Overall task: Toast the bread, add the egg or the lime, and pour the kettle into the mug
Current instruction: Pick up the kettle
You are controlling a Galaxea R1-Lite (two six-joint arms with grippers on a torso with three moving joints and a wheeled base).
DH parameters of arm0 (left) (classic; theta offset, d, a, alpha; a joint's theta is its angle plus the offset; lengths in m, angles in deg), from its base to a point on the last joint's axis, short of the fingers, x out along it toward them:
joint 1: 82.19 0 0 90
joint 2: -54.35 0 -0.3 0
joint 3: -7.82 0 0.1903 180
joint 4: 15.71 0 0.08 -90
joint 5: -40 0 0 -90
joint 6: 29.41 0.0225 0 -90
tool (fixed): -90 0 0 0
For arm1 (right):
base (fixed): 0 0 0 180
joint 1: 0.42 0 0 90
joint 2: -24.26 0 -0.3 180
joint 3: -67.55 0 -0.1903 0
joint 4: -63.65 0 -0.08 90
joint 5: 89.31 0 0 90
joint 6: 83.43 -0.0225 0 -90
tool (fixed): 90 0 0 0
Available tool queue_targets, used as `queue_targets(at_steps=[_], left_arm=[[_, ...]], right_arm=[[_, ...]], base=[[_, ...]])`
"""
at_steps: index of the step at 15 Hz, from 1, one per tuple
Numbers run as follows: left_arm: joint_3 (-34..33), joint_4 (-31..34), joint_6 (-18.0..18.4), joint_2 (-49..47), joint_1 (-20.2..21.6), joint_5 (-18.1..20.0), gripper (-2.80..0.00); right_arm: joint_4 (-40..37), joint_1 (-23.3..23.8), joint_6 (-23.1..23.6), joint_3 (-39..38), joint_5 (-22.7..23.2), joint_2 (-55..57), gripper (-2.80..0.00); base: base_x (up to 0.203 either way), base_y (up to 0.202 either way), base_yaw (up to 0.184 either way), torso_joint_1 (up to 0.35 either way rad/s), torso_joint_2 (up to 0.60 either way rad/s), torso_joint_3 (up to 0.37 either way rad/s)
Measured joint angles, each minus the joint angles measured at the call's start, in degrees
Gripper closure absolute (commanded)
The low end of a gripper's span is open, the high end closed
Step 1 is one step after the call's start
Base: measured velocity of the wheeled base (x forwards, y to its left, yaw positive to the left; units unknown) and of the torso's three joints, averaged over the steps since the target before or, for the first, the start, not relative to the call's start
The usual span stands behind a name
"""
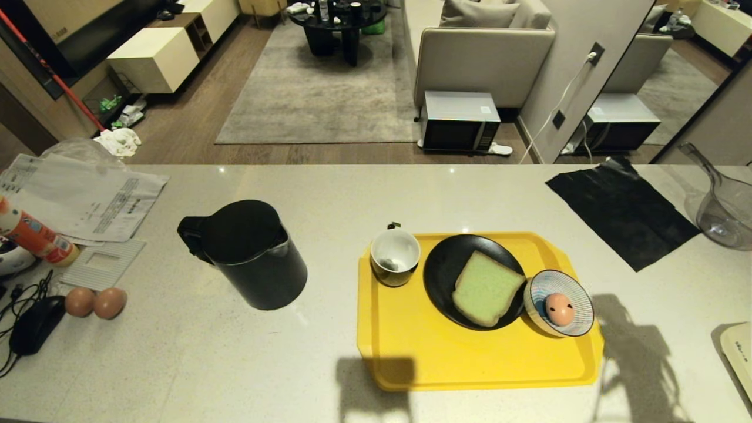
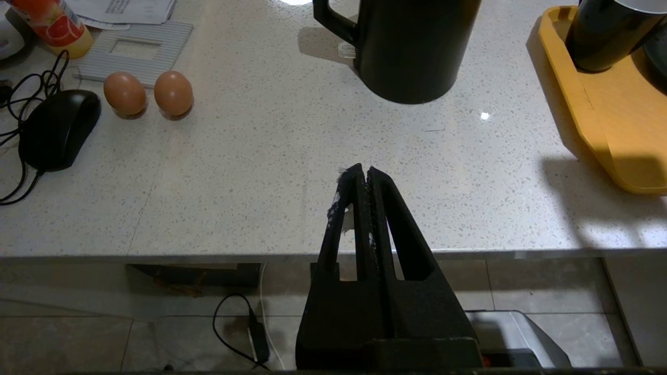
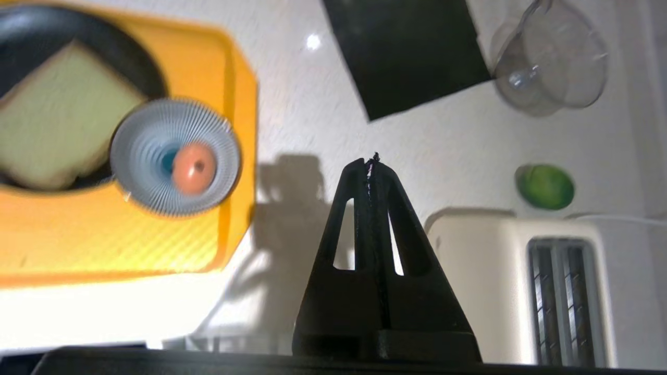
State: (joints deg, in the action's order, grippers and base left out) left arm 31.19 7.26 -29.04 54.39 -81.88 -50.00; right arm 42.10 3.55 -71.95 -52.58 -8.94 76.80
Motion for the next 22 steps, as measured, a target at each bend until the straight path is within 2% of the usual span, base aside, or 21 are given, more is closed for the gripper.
queue_targets(at_steps=[8, 11, 15, 19, 22], left_arm=[[0.00, -0.01, 0.00, 0.00, 0.02, 0.00, 0.00], [0.00, -0.01, 0.01, 0.00, 0.00, 0.00, 0.00], [0.00, -0.01, 0.00, 0.00, 0.00, 0.00, 0.00], [0.00, -0.01, 0.00, 0.00, 0.02, 0.00, 0.00], [0.00, -0.01, -0.03, 0.00, 0.02, -0.02, 0.00]], right_arm=[[0.33, -1.54, -0.18, -26.16, 4.21, -23.46, 0.00], [1.33, -2.24, -0.63, -33.78, 6.48, -33.85, 0.00], [3.30, -4.34, -3.42, -36.32, 10.64, -44.29, 0.00], [2.36, -4.37, -9.04, -36.48, 10.23, -50.86, 0.00], [2.34, -4.37, -9.86, -36.51, 9.84, -52.16, 0.00]], base=[[0.000, 0.000, 0.000, 0.000, 0.00, 0.000], [0.000, 0.000, 0.000, 0.000, 0.00, 0.000], [0.000, 0.000, 0.000, 0.000, 0.00, 0.000], [0.000, 0.000, 0.000, 0.000, 0.00, 0.000], [0.000, 0.000, 0.000, 0.000, 0.00, 0.000]])
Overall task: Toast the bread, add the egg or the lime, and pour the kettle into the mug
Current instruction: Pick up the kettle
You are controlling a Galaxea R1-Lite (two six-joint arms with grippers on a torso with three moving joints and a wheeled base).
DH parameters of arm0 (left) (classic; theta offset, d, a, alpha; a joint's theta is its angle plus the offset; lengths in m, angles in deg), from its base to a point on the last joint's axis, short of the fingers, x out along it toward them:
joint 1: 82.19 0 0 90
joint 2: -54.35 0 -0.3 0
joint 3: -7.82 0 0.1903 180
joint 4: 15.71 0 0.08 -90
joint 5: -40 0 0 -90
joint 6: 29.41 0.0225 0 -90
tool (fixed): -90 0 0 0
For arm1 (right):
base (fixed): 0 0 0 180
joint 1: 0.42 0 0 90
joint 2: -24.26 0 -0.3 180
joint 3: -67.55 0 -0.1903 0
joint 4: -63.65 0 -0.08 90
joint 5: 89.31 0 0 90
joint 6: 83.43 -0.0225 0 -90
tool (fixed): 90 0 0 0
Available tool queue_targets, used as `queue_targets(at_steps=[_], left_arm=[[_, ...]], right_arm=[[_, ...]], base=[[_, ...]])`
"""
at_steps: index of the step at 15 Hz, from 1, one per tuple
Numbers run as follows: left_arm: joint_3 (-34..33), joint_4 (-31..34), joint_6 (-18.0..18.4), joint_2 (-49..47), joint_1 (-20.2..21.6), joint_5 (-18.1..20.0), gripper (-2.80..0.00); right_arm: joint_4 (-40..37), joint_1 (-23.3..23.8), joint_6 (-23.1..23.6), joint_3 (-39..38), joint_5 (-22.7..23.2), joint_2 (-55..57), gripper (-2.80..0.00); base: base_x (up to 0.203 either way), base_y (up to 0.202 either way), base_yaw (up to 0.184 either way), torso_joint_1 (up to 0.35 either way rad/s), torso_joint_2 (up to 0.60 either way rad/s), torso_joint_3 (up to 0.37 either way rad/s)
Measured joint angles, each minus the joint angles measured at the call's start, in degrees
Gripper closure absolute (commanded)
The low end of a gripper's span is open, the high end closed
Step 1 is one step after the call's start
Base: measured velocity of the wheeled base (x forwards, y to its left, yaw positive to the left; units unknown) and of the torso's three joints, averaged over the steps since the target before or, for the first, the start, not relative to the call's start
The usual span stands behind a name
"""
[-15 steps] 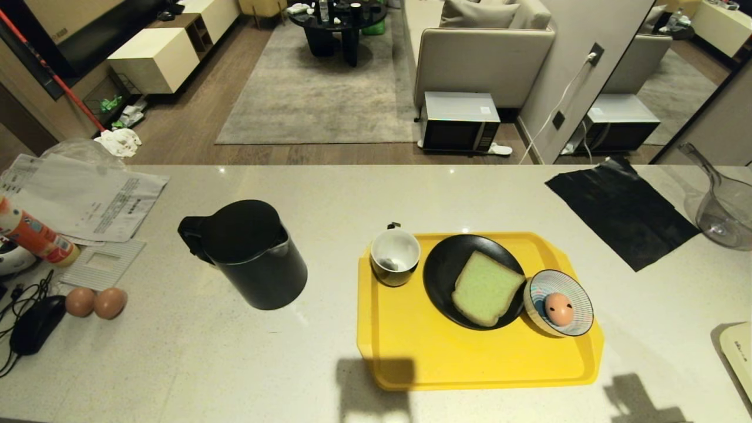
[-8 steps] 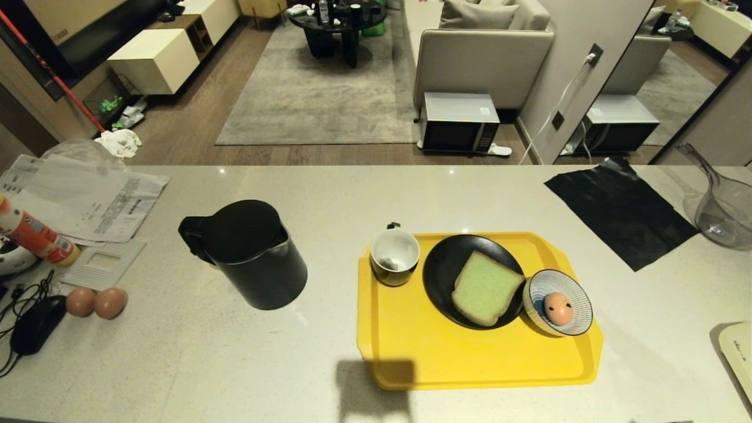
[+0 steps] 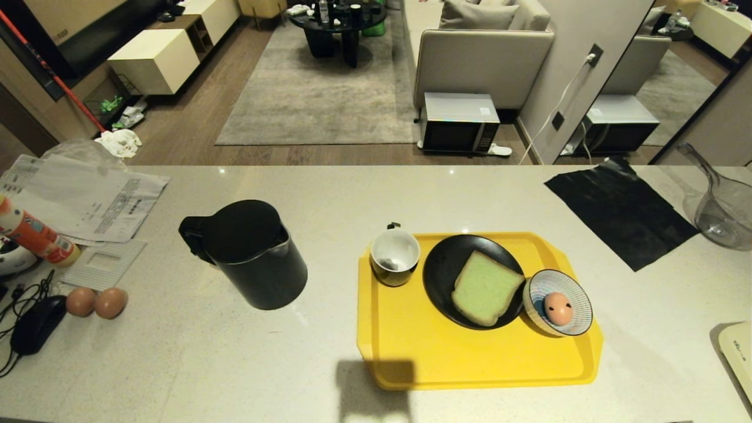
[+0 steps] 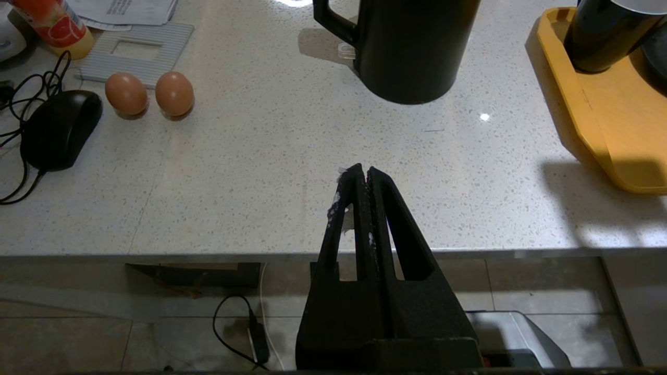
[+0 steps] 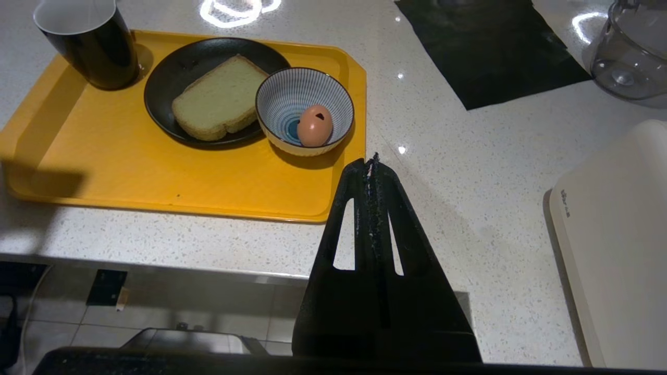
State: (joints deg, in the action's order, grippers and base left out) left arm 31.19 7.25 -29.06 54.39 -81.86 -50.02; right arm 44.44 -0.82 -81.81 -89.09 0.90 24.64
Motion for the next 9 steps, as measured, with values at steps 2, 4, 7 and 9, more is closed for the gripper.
queue_targets(at_steps=[2, 4, 7, 9], left_arm=[[0.00, 0.00, -0.01, 0.00, 0.00, 0.00, 0.00], [0.00, 0.00, 0.04, 0.00, -0.02, 0.02, 0.00], [0.00, 0.00, 0.03, 0.00, -0.02, 0.02, 0.00], [0.00, 0.05, 0.55, 0.00, -0.02, 0.02, 0.00]], right_arm=[[0.00, 0.00, -0.06, 0.00, 0.01, -0.30, 0.00], [0.00, 0.00, -0.05, 0.00, -0.03, -0.38, 0.00], [0.02, -0.01, -0.06, 0.00, -0.05, -0.38, 0.00], [0.02, 0.00, -0.13, 0.00, -0.07, -0.38, 0.00]], base=[[0.000, 0.000, 0.000, 0.000, 0.00, 0.000], [0.000, 0.000, 0.000, 0.000, 0.00, 0.000], [0.000, 0.000, 0.000, 0.000, 0.00, 0.000], [0.000, 0.000, 0.000, 0.000, 0.00, 0.000]])
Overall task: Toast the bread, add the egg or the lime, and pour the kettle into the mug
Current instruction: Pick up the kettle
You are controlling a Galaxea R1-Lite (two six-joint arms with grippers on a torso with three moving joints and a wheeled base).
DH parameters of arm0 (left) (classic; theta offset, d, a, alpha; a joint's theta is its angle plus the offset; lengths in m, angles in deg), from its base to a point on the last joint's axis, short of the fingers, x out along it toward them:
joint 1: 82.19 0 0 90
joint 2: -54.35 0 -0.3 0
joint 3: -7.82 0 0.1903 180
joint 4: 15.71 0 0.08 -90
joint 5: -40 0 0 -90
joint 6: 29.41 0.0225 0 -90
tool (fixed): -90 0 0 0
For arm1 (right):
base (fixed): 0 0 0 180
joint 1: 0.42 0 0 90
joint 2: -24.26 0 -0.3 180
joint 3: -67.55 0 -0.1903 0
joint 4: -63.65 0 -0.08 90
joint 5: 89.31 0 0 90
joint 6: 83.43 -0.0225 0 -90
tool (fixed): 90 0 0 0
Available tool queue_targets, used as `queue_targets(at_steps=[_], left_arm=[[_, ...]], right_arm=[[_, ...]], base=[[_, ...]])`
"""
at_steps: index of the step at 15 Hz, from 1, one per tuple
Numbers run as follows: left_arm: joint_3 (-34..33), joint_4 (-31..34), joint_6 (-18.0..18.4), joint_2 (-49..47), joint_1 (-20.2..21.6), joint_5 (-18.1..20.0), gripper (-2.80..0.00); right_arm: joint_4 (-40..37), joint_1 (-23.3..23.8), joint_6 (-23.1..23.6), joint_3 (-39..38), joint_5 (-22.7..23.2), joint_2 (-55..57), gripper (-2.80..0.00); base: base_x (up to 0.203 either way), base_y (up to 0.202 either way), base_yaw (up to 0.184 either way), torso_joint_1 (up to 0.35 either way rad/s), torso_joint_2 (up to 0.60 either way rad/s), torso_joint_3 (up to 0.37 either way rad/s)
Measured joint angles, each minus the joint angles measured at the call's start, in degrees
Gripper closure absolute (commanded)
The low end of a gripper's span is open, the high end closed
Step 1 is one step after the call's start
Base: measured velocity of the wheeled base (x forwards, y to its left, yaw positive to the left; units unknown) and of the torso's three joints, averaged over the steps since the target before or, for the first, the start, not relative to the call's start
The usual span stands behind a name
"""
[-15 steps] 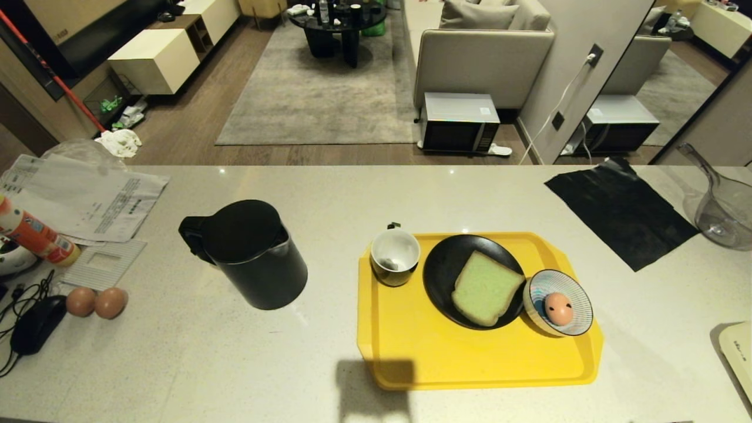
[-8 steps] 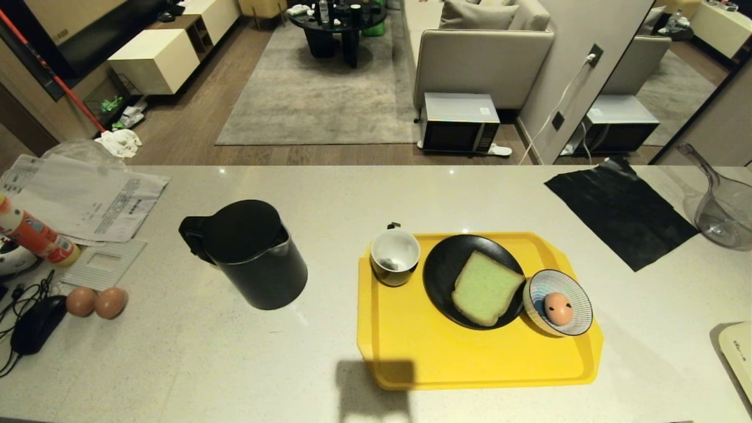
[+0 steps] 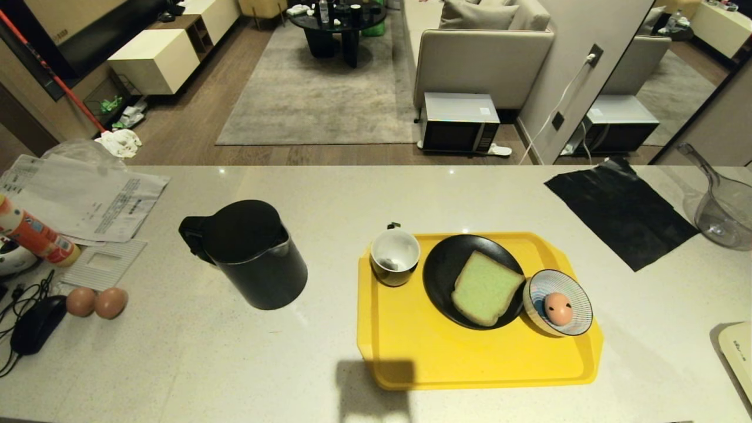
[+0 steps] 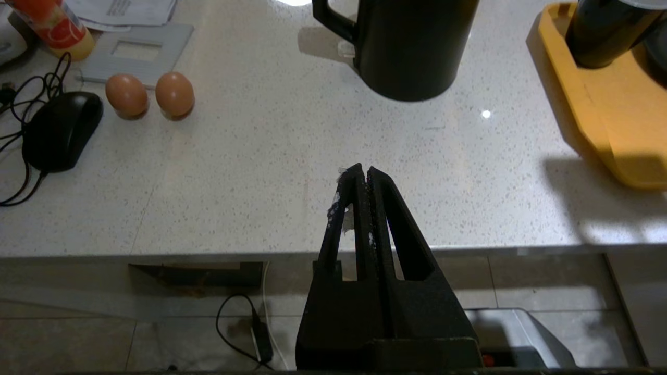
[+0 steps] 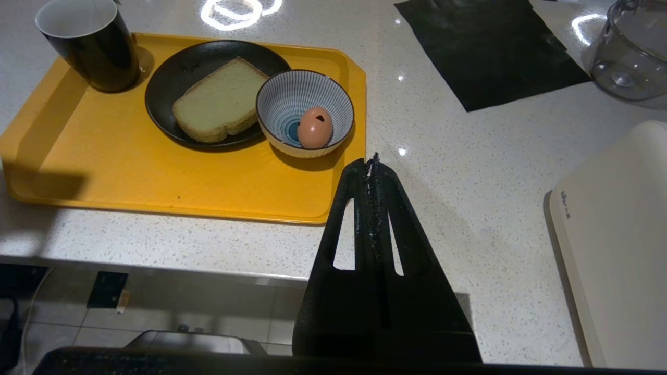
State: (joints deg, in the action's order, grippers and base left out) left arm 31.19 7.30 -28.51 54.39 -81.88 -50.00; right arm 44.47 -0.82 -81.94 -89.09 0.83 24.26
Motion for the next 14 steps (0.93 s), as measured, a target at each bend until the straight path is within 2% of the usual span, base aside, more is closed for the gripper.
queue_targets(at_steps=[3, 4, 8, 11, 14], left_arm=[[0.98, -0.22, 0.22, 0.00, 0.02, -0.41, 0.00], [3.43, 0.07, 0.28, -0.02, 0.02, -0.84, 0.00], [21.39, 6.53, 0.47, -3.86, 0.07, -2.86, 0.00], [33.50, 8.63, 0.82, -13.67, 0.02, -4.66, 0.00], [43.80, 9.02, 3.41, -24.81, 0.52, -6.67, 0.00]], right_arm=[[0.00, 0.02, 0.00, 0.00, 0.02, 0.00, 0.00], [0.00, 0.02, 0.00, 0.00, 0.02, 0.00, 0.00], [0.00, -0.01, -0.02, 0.00, 0.00, 0.00, 0.00], [0.01, -0.01, -0.01, 0.00, 0.02, 0.00, 0.00], [0.00, -0.01, 0.02, 0.00, 0.01, 0.00, 0.00]], base=[[0.000, 0.000, 0.000, 0.000, 0.00, 0.000], [0.000, 0.000, 0.000, 0.000, 0.00, 0.000], [0.000, 0.000, 0.000, 0.000, 0.00, 0.000], [0.000, 0.000, 0.000, 0.000, 0.00, 0.000], [0.000, 0.000, 0.000, 0.000, 0.00, 0.000]])
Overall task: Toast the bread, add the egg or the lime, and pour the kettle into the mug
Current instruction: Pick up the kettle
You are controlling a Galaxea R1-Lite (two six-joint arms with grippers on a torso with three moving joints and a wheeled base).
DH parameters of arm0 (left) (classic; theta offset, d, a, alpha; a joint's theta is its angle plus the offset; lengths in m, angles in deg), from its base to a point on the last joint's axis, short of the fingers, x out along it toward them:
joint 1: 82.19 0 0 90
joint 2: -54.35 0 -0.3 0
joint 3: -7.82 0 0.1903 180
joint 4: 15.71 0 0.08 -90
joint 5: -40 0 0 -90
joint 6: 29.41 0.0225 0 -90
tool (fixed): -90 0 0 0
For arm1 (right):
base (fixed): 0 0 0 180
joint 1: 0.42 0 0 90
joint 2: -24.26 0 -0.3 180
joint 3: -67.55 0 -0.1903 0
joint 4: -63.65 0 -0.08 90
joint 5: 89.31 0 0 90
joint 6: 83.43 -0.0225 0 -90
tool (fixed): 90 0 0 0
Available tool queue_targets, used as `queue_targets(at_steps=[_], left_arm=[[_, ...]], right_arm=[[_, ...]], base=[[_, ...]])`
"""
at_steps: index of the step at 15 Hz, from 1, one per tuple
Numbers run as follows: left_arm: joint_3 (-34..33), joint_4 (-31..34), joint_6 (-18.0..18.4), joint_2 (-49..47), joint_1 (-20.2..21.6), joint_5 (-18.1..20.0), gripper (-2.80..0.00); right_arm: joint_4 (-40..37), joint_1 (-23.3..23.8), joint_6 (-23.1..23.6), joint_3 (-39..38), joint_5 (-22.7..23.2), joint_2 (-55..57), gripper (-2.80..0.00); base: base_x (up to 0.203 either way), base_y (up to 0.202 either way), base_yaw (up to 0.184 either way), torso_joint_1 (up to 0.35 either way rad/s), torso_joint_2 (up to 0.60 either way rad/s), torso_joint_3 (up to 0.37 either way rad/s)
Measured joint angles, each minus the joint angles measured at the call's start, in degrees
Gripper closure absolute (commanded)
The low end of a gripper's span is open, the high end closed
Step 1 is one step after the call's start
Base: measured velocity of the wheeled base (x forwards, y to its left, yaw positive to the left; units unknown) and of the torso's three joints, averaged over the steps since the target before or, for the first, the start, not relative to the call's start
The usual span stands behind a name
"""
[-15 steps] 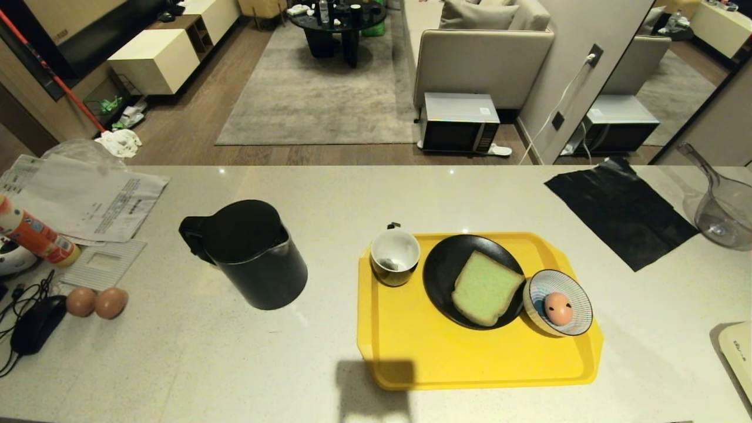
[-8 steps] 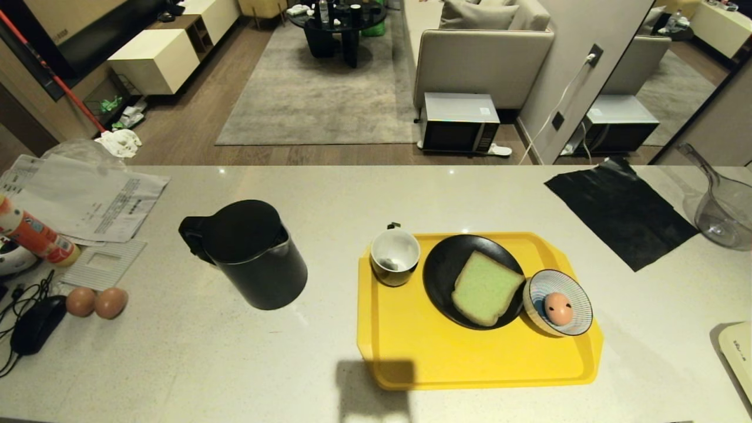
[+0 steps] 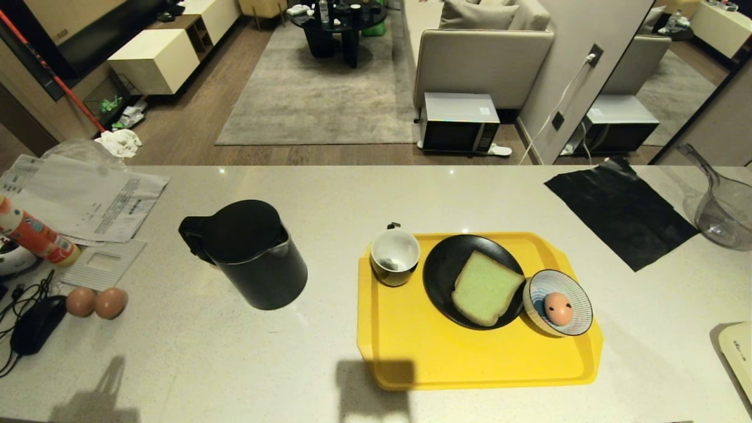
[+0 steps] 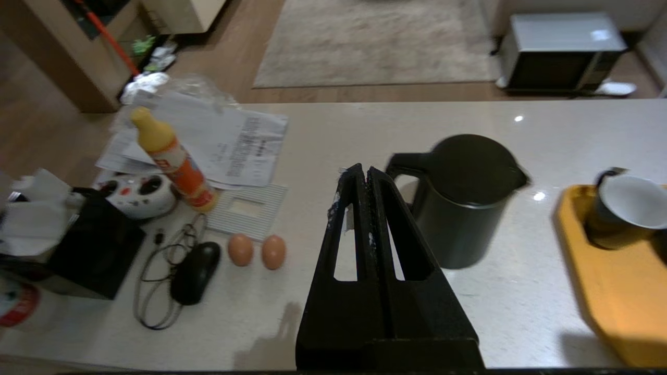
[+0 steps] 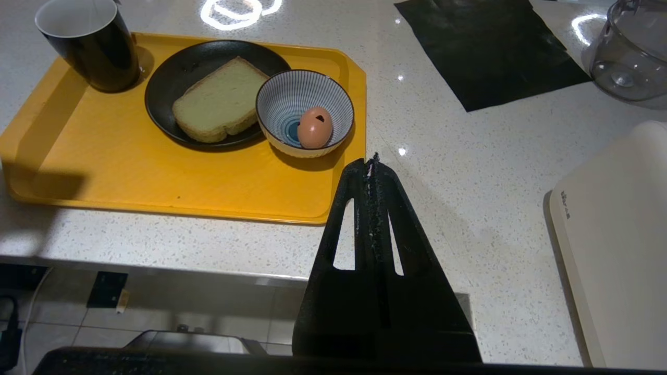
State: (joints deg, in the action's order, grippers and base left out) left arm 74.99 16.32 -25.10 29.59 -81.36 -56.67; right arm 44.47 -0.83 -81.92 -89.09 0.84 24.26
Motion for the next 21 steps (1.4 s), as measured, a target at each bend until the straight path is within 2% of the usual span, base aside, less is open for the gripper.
queue_targets(at_steps=[3, 8, 10, 12, 15, 17, 18, 19, 20, 21], left_arm=[[4.56, -0.50, 1.36, -8.78, 0.76, -1.72, 0.00], [7.82, -5.20, -1.08, -23.11, 1.04, -1.30, 0.00], [8.84, -5.87, -2.82, -27.50, 2.74, 2.72, 0.00], [9.14, -5.88, -3.47, -30.03, 9.70, 11.21, 0.00], [7.45, -6.64, -0.65, -31.86, 25.27, 31.22, 0.00], [3.48, -9.18, 1.68, -32.16, 35.44, 45.28, 0.00], [0.80, -11.75, 3.21, -32.50, 38.92, 51.23, 0.00], [-1.07, -14.80, 4.32, -33.38, 41.01, 55.63, 0.00], [-2.20, -17.64, 4.77, -34.81, 42.21, 58.17, 0.00], [-2.95, -19.79, 5.19, -36.54, 42.90, 58.83, 0.00]], right_arm=[[0.00, 0.01, -0.04, 0.00, 0.00, 0.00, 0.00], [0.00, 0.01, -0.04, 0.00, 0.01, 0.00, 0.00], [0.00, 0.01, -0.01, 0.00, -0.01, 0.02, 0.00], [0.00, 0.00, -0.02, 0.00, 0.01, 0.02, 0.00], [-0.01, 0.00, -0.01, 0.00, 0.01, 0.02, 0.00], [0.00, 0.00, -0.03, 0.00, -0.01, 0.02, 0.00], [0.00, 0.00, -0.04, 0.00, 0.01, 0.02, 0.00], [0.00, 0.00, 0.00, 0.00, 0.01, 0.02, 0.00], [0.00, 0.01, -0.04, 0.00, -0.01, 0.02, 0.00], [-0.01, 0.01, -0.02, 0.00, -0.02, 0.02, 0.00]], base=[[0.000, 0.000, 0.000, 0.000, 0.00, 0.000], [0.000, 0.000, 0.000, 0.000, 0.00, 0.000], [0.000, 0.000, 0.000, 0.000, 0.00, 0.000], [0.000, 0.000, 0.000, 0.000, 0.00, 0.000], [0.000, 0.000, 0.000, 0.000, 0.00, 0.000], [0.000, 0.000, 0.000, 0.000, 0.00, 0.000], [0.000, 0.000, 0.000, 0.000, 0.00, 0.000], [0.000, 0.000, 0.000, 0.000, 0.00, 0.000], [0.000, 0.000, 0.000, 0.000, 0.00, 0.000], [0.000, 0.000, 0.000, 0.000, 0.00, 0.000]])
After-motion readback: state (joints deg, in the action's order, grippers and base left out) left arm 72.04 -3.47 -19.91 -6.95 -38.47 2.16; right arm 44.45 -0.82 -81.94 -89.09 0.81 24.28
